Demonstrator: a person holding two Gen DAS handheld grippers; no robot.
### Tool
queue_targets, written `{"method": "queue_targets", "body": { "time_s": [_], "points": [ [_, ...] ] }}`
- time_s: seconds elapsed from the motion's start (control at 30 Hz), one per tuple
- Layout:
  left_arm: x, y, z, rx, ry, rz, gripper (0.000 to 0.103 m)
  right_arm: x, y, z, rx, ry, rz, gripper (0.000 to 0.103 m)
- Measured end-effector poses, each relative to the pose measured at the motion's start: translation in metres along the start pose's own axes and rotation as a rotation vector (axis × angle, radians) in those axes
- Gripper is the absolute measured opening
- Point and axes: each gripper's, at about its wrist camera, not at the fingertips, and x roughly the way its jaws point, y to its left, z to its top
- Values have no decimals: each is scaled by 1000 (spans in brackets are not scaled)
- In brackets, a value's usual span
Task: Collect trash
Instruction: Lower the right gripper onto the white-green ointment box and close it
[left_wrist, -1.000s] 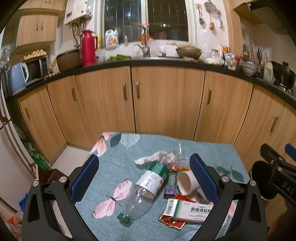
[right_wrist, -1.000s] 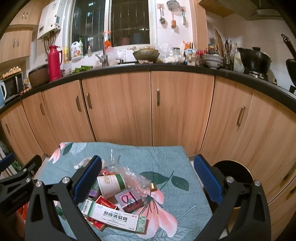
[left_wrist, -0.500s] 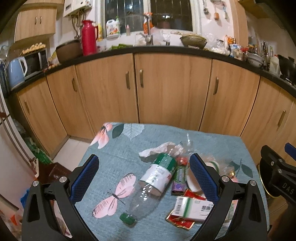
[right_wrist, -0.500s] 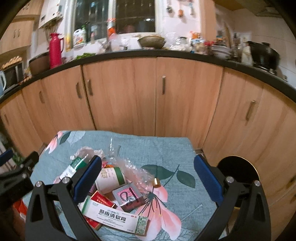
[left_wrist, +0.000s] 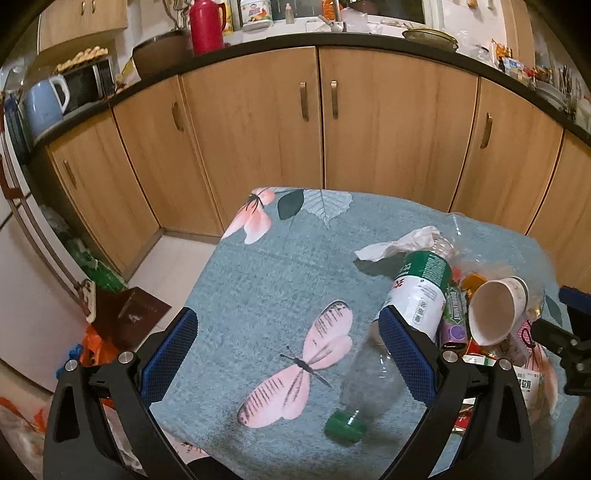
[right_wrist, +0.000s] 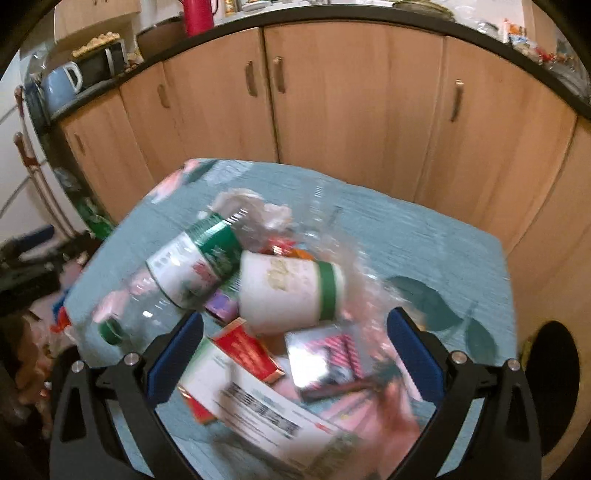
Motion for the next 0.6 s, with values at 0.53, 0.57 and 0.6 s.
{"method": "queue_targets", "body": {
  "time_s": [0.53, 0.57, 0.6],
  "points": [
    [16, 25, -15, -43, 44, -150, 95, 29, 36, -43, -313, 244, 120, 100],
    [14, 24, -15, -38, 38, -148, 95, 33, 36, -46, -335, 274, 116, 98],
    [10, 24, -15, -30, 29, -142, 95, 35, 38, -49, -369, 287, 116, 96]
  ]
}}
